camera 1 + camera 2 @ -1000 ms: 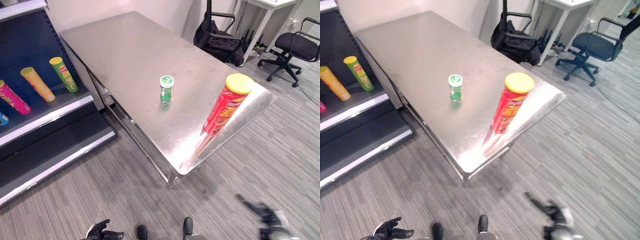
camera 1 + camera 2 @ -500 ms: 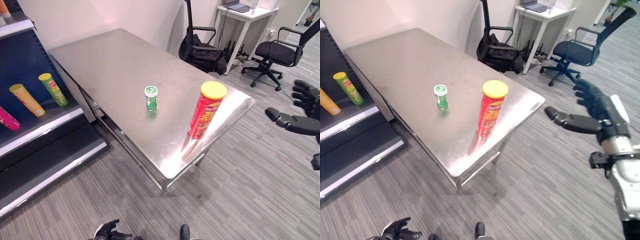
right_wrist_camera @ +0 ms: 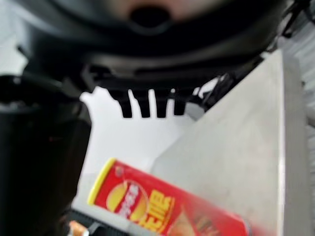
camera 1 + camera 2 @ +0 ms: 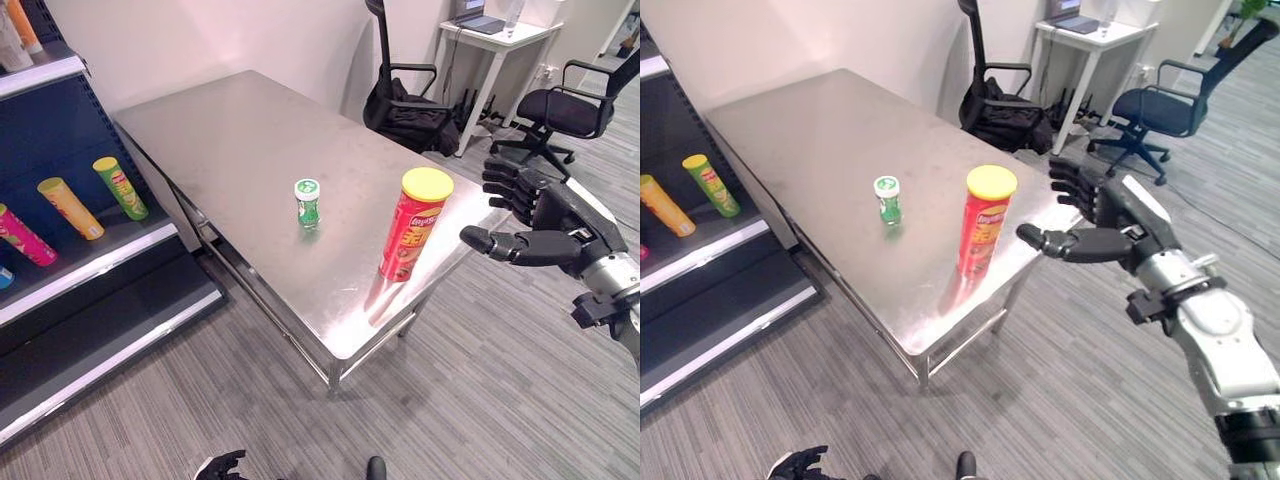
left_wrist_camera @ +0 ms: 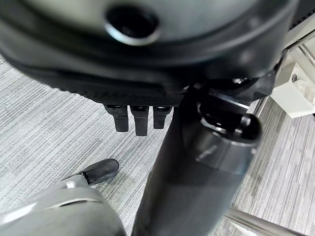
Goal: Put the goods on the table back onto the shelves and tidy them up.
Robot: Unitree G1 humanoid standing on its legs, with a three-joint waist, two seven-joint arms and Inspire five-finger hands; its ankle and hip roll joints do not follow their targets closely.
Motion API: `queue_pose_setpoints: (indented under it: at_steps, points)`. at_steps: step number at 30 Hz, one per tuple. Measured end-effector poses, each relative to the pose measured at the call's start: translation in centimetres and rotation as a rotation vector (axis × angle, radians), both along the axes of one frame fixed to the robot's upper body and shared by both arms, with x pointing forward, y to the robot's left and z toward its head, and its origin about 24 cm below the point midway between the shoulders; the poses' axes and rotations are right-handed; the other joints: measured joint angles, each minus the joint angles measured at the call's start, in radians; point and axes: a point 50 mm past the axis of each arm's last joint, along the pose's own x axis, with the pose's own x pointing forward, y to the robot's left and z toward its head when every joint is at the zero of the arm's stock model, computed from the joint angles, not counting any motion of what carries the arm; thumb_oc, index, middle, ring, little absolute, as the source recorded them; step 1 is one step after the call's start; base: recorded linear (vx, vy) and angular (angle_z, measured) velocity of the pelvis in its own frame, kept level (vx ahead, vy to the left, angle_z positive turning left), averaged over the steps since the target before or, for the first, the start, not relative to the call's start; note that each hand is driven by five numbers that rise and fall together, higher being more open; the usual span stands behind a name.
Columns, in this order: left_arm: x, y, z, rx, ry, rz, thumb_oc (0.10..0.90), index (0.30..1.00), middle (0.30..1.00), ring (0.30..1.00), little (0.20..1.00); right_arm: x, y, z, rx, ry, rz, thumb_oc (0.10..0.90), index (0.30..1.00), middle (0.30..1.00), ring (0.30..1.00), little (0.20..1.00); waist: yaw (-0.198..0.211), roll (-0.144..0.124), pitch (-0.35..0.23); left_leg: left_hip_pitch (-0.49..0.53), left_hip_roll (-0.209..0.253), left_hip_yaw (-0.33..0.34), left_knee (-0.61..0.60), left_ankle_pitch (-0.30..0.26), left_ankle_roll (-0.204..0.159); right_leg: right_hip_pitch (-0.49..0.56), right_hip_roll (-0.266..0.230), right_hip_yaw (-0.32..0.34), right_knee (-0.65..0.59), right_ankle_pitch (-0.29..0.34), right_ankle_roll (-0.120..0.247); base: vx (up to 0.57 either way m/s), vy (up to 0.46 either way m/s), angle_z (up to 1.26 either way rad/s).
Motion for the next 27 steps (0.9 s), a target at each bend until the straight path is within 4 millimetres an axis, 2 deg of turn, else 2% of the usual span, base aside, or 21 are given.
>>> queue_pose_setpoints:
  at_steps: [7,12,27]
  points:
    - [-0.4,-0.1,-0.1,-0.001,0.007,0.008,0.8,0.9,0.9,0.9,0.9,1.5,1.7,1.3,-0.104,-0.012,0.06,0.8,0.9,0.9,0.9,0.9,0.007,0.001,0.0,-0.003,0.0,-0.026,0.0,0.002,-0.004,0.016,-0.001,-0.025,0.0,-0.005,-0.002,0.01,-0.001,0.11]
    - [-0.3,-0.1,-0.1,-0.002,0.002,0.008,0.8,0.9,0.9,0.9,0.9,1.8,2.0,1.6,-0.145,-0.004,0.07,0.8,0.9,0.9,0.9,0.9,0.029,-0.001,0.0,-0.008,0.0,-0.033,-0.001,0.002,-0.004,0.016,-0.001,-0.028,0.0,-0.007,-0.002,0.0,-0.001,0.04]
    - [-0.1,-0.1,0.0,-0.001,-0.003,0.006,0.8,0.9,0.9,0.9,0.9,2.7,2.0,1.6,-0.259,0.044,0.079,0.8,0.9,0.9,0.9,0.9,0.028,-0.011,0.001,-0.016,-0.001,-0.05,0.0,0.004,-0.006,0.018,-0.003,-0.053,0.007,-0.01,0.001,0.0,0.002,0.03]
